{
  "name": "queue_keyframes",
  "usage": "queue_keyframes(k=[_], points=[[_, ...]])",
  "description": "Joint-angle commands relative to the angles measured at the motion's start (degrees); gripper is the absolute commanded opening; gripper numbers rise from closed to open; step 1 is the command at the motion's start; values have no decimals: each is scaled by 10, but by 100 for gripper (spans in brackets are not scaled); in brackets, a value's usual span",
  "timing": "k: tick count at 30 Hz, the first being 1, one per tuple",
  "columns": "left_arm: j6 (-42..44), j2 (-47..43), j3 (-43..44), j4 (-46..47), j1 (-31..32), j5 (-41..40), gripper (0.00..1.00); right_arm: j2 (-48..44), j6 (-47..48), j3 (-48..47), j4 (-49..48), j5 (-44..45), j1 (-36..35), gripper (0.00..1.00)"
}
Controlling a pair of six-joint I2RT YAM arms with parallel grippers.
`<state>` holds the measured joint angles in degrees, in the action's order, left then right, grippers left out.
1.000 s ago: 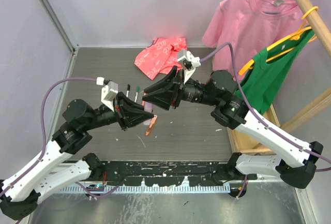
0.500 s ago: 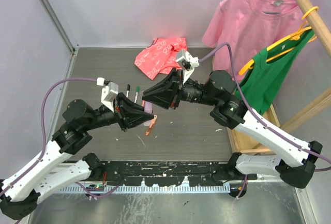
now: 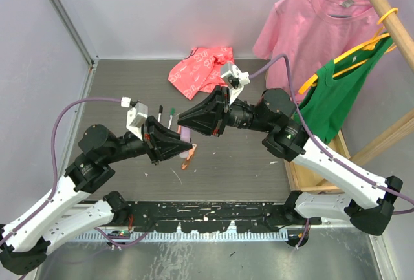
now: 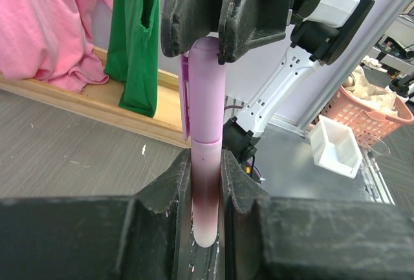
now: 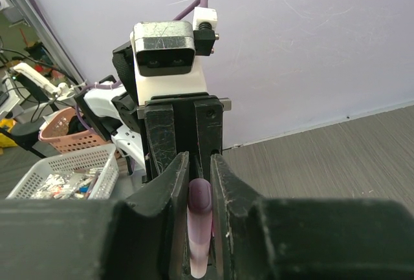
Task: Insert the pens into the pen caps
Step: Press the pen cap onto the pen.
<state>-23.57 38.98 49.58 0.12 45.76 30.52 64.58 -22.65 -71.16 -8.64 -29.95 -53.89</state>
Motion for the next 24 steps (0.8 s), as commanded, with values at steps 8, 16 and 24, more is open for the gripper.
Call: queue_keyframes(k=[8,16,24], points=[[-6,2,34,37,-1,-22,0,3,-7,10,-15,-41,-3,26],[-7,0,30,37,-1,-28,0,1,-7,12,-20,-50,-3,35],[-7,-2,27,37,-1,-28,0,-2,-7,15,-19,-47,-3,30]])
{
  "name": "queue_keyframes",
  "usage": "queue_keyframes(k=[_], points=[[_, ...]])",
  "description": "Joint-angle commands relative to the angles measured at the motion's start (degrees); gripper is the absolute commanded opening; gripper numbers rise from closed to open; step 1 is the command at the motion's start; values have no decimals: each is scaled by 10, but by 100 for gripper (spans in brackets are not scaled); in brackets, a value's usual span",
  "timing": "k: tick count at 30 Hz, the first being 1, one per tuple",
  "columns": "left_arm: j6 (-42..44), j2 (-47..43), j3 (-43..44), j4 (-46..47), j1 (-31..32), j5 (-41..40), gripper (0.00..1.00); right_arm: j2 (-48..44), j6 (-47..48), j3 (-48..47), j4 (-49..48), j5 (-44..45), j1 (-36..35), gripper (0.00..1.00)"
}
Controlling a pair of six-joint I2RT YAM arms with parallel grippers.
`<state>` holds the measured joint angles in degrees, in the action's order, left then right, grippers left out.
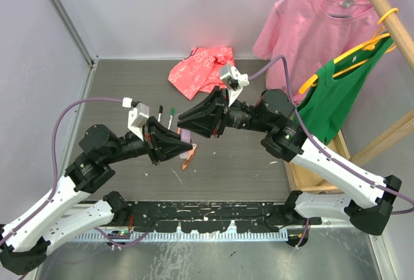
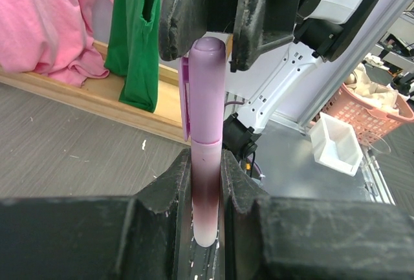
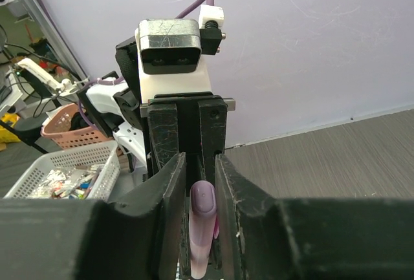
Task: Insert the pens into the pen caps
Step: Press the pen cap onto the pen.
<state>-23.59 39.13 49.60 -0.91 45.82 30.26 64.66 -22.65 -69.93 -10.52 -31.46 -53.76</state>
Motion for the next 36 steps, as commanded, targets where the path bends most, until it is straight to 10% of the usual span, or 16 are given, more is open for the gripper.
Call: queue_keyframes(k=[1,36], points=[[-7,-3,27,47,-2,-26,0,-2,-7,4,0,-31,-5,30],[-12,3,35,54,-2,-42,0,-4,-7,22,-12,-53,-4,29]])
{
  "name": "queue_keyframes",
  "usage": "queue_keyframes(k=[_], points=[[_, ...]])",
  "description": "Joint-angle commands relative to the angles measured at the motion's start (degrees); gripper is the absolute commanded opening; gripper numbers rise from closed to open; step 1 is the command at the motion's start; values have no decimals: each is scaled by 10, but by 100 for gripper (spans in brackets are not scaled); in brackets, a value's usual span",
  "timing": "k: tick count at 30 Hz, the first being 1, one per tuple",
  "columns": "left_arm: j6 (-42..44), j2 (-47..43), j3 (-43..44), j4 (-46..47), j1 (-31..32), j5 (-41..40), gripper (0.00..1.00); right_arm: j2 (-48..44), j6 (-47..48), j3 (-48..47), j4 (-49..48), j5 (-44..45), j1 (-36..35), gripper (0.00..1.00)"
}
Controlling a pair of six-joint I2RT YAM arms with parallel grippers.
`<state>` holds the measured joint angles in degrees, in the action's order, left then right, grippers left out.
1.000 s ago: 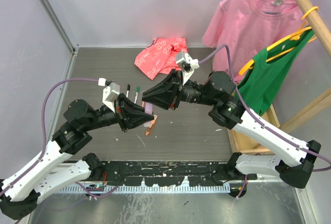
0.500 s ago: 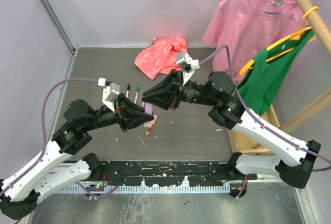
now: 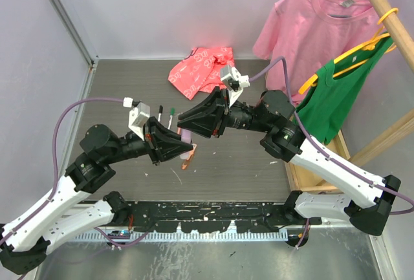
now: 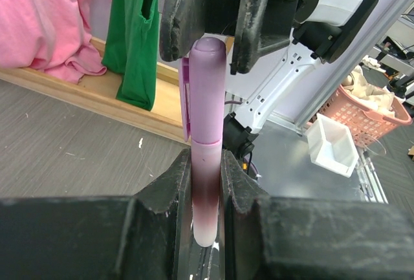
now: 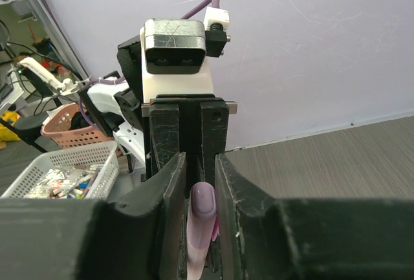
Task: Insert the pens into the pen caps
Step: Press the pen cap onto the pen.
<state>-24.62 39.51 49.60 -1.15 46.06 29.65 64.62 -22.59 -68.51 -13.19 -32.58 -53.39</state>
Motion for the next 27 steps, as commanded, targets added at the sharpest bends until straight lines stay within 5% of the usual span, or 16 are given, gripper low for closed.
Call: queue_keyframes(k=[1,11,14,27], points=[[-2,-1,36,57,-4,-36,0,-4,-7,6,17,-40,-8,28],[-3,-3,37,58,-4,-41,0,0,-3,7,24,-41,-8,18],[-2,-2,38,57,-4,-40,0,-1,-2,7,21,-42,-8,39],[-4,-3,34,55,-4,-36,0,-33,2,-1,-9,23,-8,56]])
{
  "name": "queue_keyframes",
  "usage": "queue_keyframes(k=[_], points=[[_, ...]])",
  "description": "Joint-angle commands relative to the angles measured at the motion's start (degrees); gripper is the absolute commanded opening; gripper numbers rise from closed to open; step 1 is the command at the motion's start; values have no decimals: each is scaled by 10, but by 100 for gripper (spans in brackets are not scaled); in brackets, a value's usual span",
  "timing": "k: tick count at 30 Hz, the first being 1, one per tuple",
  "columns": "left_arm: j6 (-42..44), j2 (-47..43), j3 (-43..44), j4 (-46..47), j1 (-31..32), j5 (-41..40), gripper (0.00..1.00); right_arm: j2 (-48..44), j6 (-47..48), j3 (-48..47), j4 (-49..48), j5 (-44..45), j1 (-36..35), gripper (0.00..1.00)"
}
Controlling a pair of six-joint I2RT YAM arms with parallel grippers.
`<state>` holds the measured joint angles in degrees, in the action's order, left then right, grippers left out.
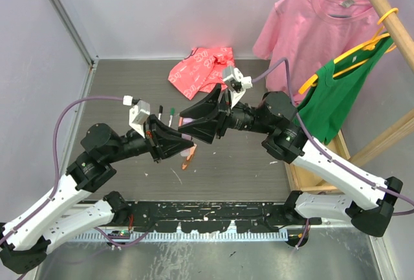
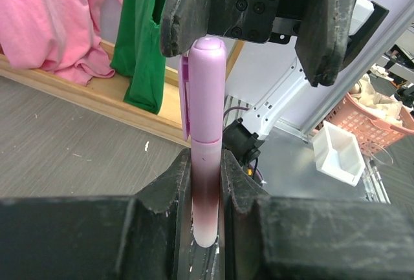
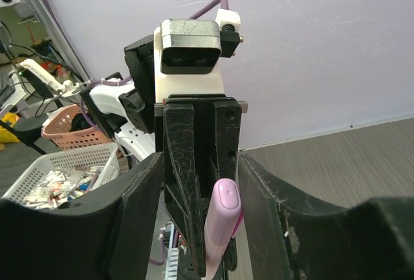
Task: Insert the pens into the pen caps
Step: Press the pen cap onto the pen.
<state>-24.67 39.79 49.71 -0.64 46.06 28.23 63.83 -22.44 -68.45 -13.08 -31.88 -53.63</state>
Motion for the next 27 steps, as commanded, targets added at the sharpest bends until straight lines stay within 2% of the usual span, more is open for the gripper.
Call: queue_keyframes(k=[1,19,27], points=[[-3,-6,32,50,-4,-21,0,-27,0,-1,-14,22,-6,56],[-1,-9,33,40,-4,-17,0,-67,-3,38,-40,135,-6,59],[-1,-5,36,40,-4,-10,0,-45,-2,20,-22,109,-6,59]])
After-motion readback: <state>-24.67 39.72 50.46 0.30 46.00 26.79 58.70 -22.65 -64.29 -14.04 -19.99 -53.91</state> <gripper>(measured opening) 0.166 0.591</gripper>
